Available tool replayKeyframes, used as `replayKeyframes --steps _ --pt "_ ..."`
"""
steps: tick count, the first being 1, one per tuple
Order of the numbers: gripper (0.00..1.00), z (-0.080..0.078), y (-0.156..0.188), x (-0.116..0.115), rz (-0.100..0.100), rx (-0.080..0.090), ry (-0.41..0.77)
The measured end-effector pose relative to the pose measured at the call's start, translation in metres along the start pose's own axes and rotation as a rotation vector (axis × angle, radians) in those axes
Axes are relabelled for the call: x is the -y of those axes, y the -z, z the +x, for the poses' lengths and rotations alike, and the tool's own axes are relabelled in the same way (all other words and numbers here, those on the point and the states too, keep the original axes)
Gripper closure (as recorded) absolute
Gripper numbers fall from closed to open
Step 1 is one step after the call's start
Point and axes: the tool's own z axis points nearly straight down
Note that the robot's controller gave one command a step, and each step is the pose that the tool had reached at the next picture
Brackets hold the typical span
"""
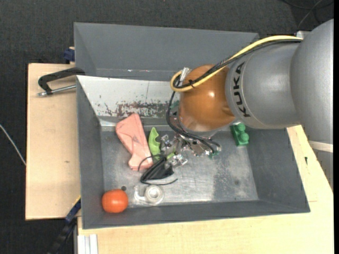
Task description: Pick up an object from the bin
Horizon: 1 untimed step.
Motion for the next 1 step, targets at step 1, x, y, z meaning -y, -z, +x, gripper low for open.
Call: replayKeyframes --steps 1 --pt "1.00 0.0000 0.0000 0.0001 0.000 0.000 0.000"
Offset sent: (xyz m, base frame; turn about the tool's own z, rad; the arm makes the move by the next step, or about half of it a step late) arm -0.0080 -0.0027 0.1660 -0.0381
